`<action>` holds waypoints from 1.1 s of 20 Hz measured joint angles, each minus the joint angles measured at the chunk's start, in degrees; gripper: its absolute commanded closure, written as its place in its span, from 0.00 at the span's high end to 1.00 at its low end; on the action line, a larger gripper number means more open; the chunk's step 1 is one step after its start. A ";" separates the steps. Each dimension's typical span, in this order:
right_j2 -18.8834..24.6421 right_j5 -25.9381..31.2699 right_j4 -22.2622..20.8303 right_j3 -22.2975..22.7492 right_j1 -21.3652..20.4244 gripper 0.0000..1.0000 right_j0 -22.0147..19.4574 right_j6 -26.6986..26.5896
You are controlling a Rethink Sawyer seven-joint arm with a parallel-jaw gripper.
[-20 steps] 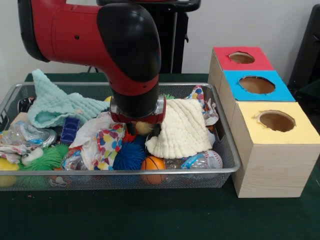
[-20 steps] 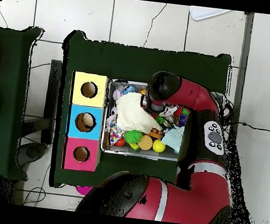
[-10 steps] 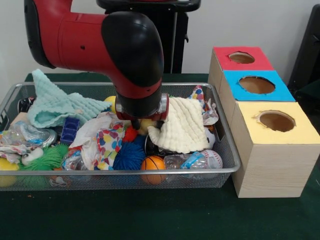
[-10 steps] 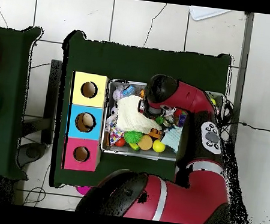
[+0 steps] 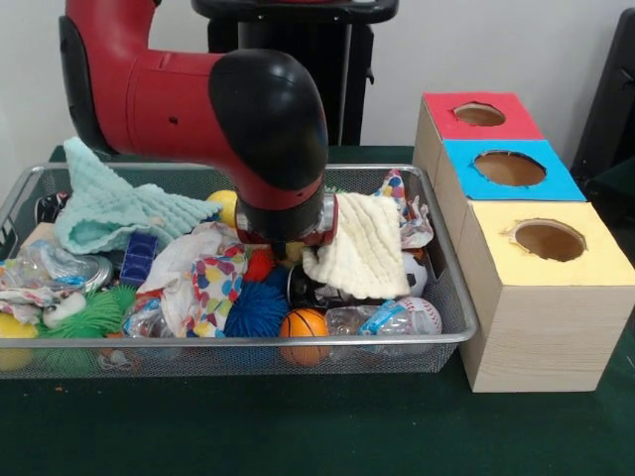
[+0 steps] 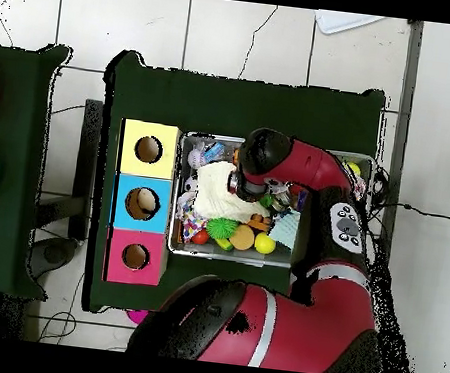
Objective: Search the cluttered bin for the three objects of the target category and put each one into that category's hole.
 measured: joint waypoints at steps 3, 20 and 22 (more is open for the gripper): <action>0.01 -0.01 0.00 0.01 0.59 0.00 -0.01 0.00; -2.19 5.86 -0.02 5.14 -7.72 0.00 3.08 0.00; -2.92 7.86 -0.03 6.49 -10.38 0.00 4.02 0.00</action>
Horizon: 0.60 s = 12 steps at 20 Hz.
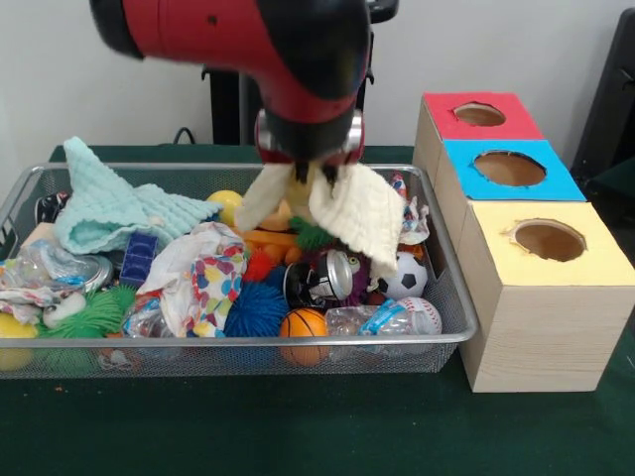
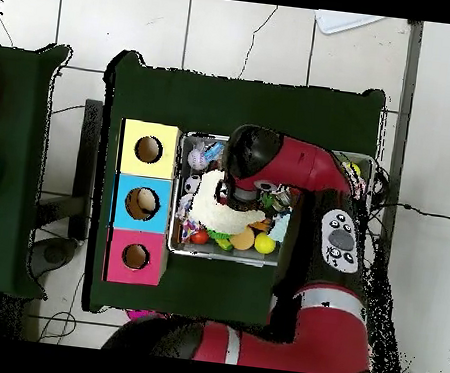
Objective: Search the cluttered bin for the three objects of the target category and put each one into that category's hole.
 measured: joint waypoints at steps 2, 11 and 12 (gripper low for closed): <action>-1.04 2.86 0.02 1.79 -4.29 0.00 1.43 0.00; -4.26 3.94 -0.87 3.39 -14.53 0.00 4.67 0.00; -4.45 3.88 -1.06 3.40 -15.02 0.00 4.82 0.00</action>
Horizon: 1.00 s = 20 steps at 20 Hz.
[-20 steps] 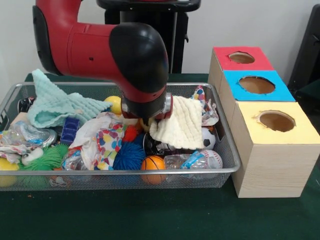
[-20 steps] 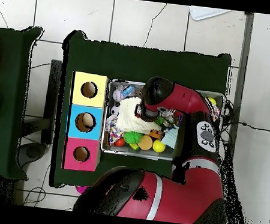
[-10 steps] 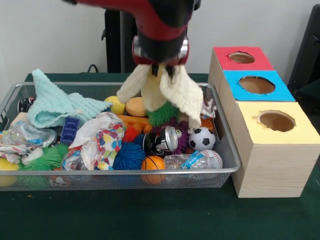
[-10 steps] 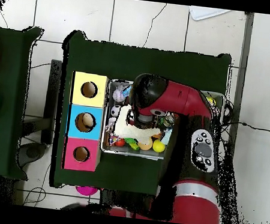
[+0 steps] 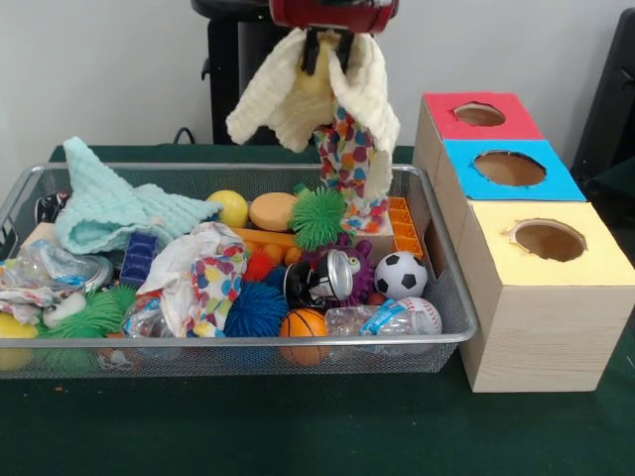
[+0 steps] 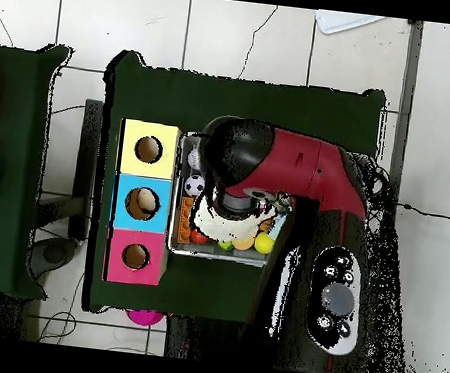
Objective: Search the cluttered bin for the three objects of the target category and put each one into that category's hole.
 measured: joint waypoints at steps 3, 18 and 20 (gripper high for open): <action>-1.03 -1.75 -1.09 0.17 -1.72 0.00 0.51 0.00; -4.76 -37.00 -4.81 6.51 -2.26 0.00 3.28 0.15; -6.22 -43.27 -4.97 7.36 -1.16 0.00 4.94 0.47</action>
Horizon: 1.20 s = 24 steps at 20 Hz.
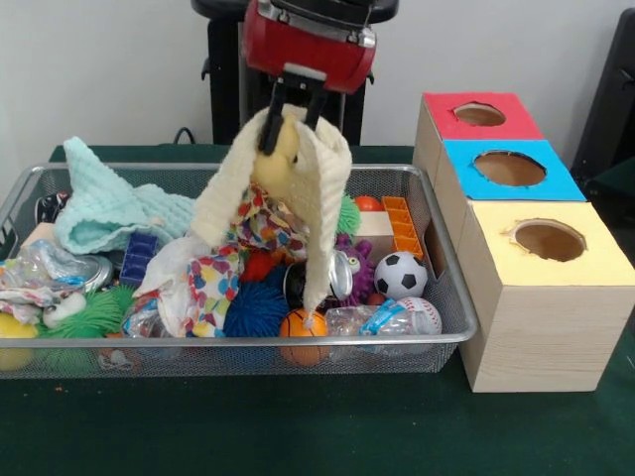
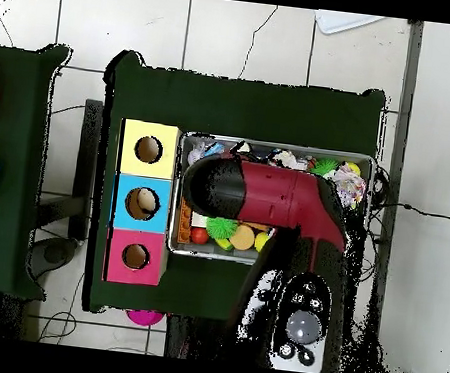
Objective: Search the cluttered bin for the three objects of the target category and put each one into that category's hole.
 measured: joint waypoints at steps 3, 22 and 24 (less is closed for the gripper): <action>-1.48 -3.53 -0.02 0.60 1.01 0.00 1.71 0.46; -21.15 -26.15 4.80 4.28 17.51 0.00 23.44 27.03; -22.74 -30.89 6.00 5.57 19.08 0.00 24.46 29.16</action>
